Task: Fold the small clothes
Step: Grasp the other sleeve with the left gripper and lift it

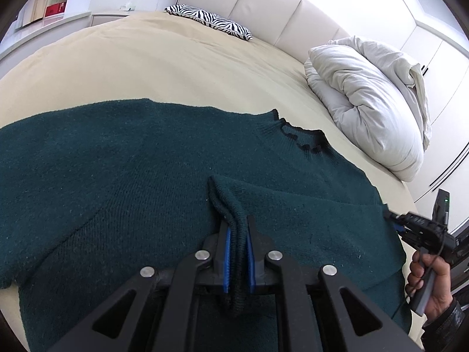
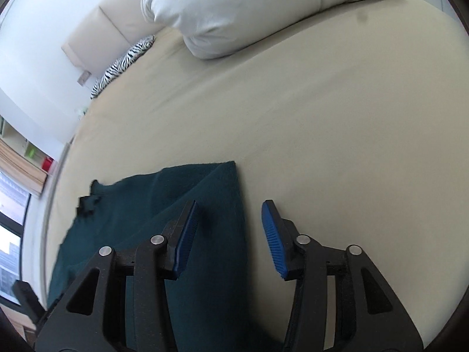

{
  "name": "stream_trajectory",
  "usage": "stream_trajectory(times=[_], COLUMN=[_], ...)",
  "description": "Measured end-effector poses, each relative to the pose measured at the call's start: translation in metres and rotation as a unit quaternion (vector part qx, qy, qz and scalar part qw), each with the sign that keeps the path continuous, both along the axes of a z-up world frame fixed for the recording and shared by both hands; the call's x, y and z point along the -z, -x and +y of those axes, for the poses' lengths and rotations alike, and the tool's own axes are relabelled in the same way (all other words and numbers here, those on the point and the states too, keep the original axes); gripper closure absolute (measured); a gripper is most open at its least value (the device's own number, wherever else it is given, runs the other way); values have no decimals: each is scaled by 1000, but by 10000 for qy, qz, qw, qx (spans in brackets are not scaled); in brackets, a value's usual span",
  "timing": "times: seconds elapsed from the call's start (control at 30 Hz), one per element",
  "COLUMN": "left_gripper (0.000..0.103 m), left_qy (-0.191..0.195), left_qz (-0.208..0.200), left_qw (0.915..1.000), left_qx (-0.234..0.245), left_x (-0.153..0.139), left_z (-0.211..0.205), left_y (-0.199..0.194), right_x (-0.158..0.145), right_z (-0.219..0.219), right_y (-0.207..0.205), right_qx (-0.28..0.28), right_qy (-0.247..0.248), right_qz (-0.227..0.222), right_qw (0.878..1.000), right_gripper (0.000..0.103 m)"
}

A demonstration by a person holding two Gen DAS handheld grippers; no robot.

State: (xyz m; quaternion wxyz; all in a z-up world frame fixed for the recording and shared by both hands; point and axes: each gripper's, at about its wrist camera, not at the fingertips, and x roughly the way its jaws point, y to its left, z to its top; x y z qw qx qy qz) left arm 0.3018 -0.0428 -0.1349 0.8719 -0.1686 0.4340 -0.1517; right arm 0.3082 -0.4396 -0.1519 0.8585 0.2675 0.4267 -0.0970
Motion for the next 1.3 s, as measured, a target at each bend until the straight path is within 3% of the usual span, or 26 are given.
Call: stream_trajectory(times=[0.1,0.2,0.33,0.43,0.47,0.53,0.6,0.77,0.83,0.93,0.97,1.07,1.1,1.17,1.2,1.23,1.3], left_gripper=[94,94,94,92,92,91,91,90,89,88,88,85,80,56,36,25,21], left_qy=[28,-113,-251,-73,-47,21,143,164,184,350,381,459,492,517,436,351,542], left_qz=[-7,-201,-112,-96,-80,-82,-68,-45,-26,134,163,268,315,237,103,-120,-286], left_qw=[10000,9997,9996,9999,10000,10000,9999,9999,9998,9993,9991,9986,9983,9982,9984,9976,9945], left_qx=[-14,-48,-22,-38,-28,-10,-17,-5,-4,13,34,64,12,-193,-337,-588,-850], left_x=[-5,-16,-6,0,0,1,3,2,2,2,1,-4,-8,-23,-32,-44,-55], left_z=[1,-1,-5,1,2,4,7,6,7,12,13,22,26,43,53,70,100], left_y=[0,3,-2,-2,-3,-2,-2,1,1,-4,-4,1,4,21,32,51,75], right_x=[3,-3,-12,17,16,9,0,-42,-37,1,1,-7,-13,-23,-30,-40,-54], right_z=[13,12,17,10,7,7,11,44,61,69,66,52,51,44,40,39,39], right_y=[-9,-6,0,-8,-6,-5,1,51,56,53,62,73,78,90,99,111,132], right_qx=[-182,-106,-92,-135,-70,48,157,-167,-492,-743,-774,-447,-241,77,142,230,269], right_qy=[513,625,824,669,586,584,700,744,739,784,818,524,701,830,716,648,629], right_qz=[56,-90,-307,44,-56,-93,-11,-644,-517,60,-262,-347,-288,-307,-447,-580,-771], right_qw=[9985,9980,9961,9977,9982,9982,9974,9950,9947,9941,9933,9970,9968,9960,9963,9959,9947], right_gripper=[96,97,98,97,99,95,82,82,82,83,83,83,79,74,74,74,70])
